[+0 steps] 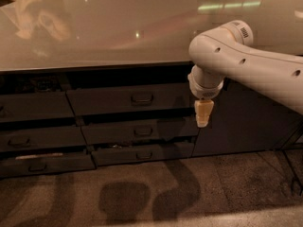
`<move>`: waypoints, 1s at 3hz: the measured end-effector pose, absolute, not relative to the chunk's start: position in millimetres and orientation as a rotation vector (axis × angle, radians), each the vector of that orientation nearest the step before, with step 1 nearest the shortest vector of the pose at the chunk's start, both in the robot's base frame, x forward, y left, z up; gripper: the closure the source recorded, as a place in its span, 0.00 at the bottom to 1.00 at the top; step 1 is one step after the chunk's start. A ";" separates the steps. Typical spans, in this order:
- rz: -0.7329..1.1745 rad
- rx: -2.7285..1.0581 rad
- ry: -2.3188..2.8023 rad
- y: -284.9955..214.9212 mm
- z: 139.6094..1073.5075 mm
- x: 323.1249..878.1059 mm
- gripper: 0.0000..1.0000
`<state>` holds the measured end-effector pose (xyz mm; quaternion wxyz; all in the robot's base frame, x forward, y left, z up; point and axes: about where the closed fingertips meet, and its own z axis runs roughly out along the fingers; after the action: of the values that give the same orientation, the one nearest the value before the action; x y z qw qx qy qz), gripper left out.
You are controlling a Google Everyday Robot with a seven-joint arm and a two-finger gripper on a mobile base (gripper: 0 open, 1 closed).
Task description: Open top drawer
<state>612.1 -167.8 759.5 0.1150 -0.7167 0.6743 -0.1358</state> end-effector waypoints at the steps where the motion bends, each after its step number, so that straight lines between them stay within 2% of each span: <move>1: -0.398 -2.100 1.976 -167.8 759.4 612.1 0.00; 3: -0.504 -2.076 2.226 -203.8 728.2 663.4 0.00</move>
Offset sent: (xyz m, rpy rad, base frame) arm 0.0490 -0.0325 -0.0120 -0.1877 0.0217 -0.1763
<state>663.4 -203.8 728.2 0.0279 -0.6726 0.7212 -0.1634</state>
